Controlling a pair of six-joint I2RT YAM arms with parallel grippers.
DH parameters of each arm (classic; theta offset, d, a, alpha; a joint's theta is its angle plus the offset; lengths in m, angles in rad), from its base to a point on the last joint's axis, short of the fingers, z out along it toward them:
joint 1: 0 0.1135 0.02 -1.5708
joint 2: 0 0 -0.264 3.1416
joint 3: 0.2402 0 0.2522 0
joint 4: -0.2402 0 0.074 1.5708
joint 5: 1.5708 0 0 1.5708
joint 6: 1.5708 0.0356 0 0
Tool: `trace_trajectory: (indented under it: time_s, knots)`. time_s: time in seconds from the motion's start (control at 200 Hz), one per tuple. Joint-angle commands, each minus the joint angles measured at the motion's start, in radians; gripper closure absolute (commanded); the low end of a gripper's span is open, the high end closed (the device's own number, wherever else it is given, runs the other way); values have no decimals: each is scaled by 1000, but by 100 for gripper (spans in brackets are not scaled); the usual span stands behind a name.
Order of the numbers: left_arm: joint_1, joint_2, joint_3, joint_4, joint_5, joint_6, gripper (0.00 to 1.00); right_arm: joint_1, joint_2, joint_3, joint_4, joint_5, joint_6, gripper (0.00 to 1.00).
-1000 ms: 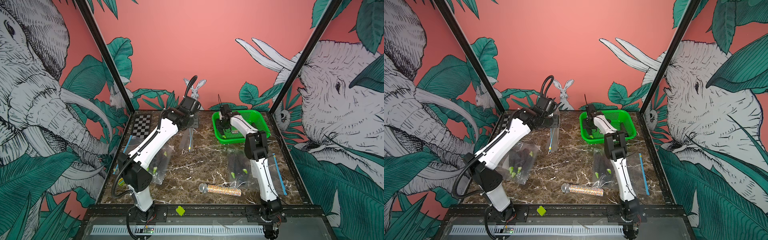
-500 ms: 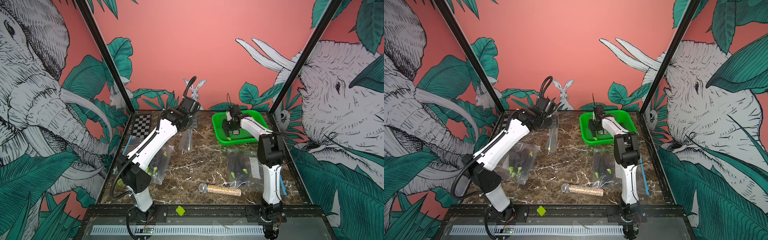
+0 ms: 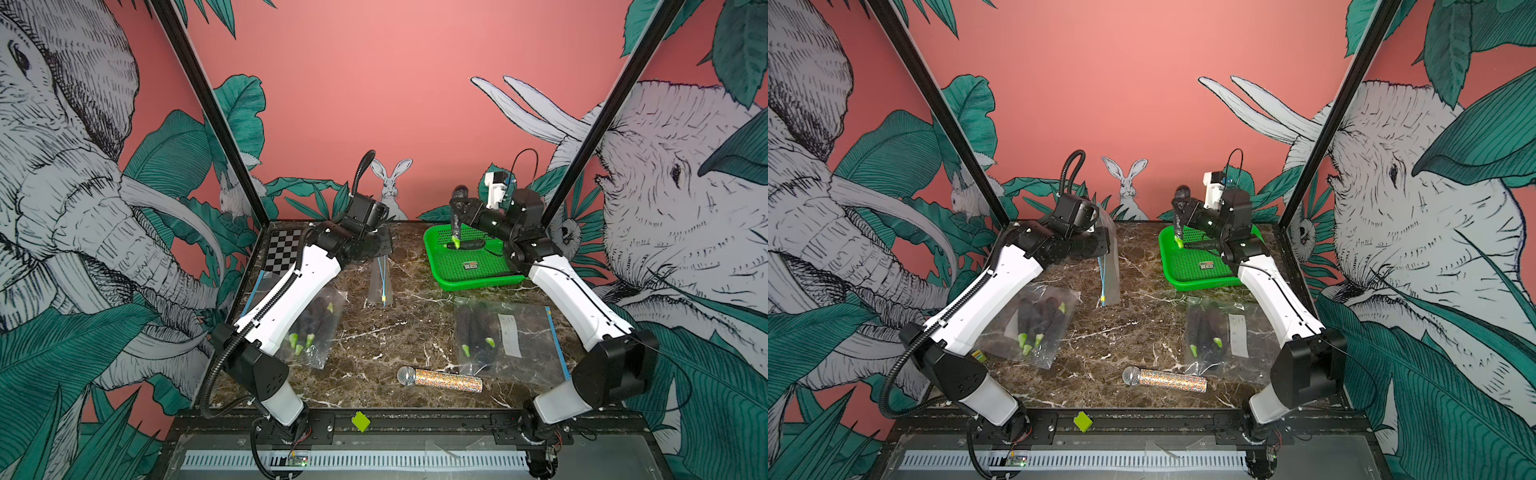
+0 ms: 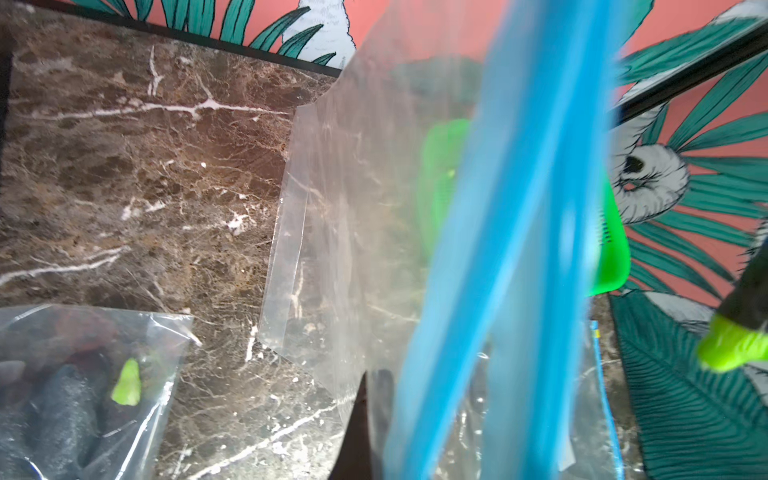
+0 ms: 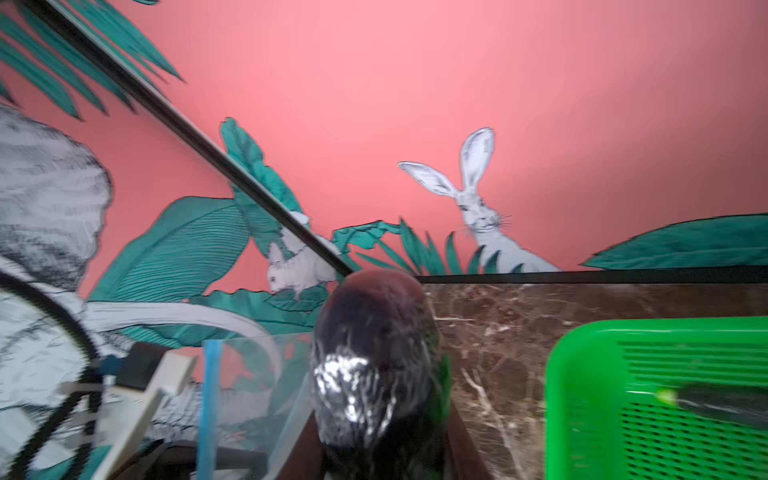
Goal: Place the eggplant in a zip-top bag and seal the zipper
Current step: Pick up the eggplant from the basket, then place the eggplant in the zipper food storage bag.
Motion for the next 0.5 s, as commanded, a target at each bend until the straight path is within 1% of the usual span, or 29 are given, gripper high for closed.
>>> trace_trajectory:
  time_s: [0.0, 0.075, 0.13, 0.215, 0.25, 0.4, 0.495]
  knots:
    - [6, -61, -23, 10, 1, -112, 100, 81, -26, -38, 268, -15, 134, 92]
    - [6, -80, -30, -19, -37, -201, 100, 140, -36, -64, 365, 16, 154, 93]
    - [6, -94, -47, -25, -40, -269, 100, 177, -47, -82, 414, 41, 155, 94]
    - [6, -117, -79, -12, -40, -341, 100, 229, -60, -100, 480, 88, 164, 95]
    - [7, -124, -91, -10, -49, -373, 100, 250, -60, -140, 530, 100, 168, 95]
    - [8, -143, -129, 31, -56, -470, 100, 320, -62, -164, 621, 157, 153, 95]
    - [7, -130, -105, 13, -62, -504, 100, 336, -38, -172, 715, 161, 198, 95]
